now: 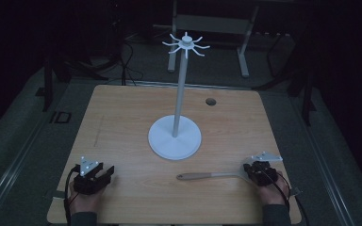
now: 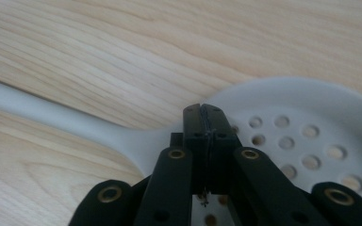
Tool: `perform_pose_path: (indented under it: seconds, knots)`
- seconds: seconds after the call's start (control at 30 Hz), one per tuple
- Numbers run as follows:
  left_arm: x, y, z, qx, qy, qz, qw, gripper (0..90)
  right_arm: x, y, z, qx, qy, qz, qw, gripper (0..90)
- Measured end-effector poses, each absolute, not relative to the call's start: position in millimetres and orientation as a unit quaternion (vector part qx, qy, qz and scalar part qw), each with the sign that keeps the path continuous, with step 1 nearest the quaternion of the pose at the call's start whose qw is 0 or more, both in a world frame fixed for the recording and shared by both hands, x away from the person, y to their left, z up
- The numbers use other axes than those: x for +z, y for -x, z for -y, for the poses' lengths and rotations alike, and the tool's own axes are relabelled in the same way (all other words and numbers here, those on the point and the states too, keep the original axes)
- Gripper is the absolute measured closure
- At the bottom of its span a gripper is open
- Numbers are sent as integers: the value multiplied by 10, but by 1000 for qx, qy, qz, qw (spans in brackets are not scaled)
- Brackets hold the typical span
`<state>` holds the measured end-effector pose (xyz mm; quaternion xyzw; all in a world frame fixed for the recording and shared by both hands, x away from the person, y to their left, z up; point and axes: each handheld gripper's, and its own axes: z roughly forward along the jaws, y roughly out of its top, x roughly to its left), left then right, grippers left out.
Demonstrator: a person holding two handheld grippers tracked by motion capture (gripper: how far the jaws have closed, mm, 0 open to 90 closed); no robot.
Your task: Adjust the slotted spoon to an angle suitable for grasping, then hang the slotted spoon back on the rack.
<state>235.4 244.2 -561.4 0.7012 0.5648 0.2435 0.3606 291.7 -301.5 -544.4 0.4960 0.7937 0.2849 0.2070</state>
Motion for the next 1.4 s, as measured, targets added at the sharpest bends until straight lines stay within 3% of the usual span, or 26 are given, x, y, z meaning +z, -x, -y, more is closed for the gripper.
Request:
perform_pose_path:
  seconds: [0.6,0.97,1.4]
  knots:
    - [-5603,-2367,-2453,245,-698,-565,364,514,-4983,-2973,2645,333,-393,-818,255,787]
    - [-5602,-2369,-2454,244,-698,-565,365,514,-4715,-3110,2421,328,-319,-856,238,732]
    - [-5601,-2371,-2443,246,-701,-563,362,514,-4649,-3191,2296,287,-255,-898,217,666]
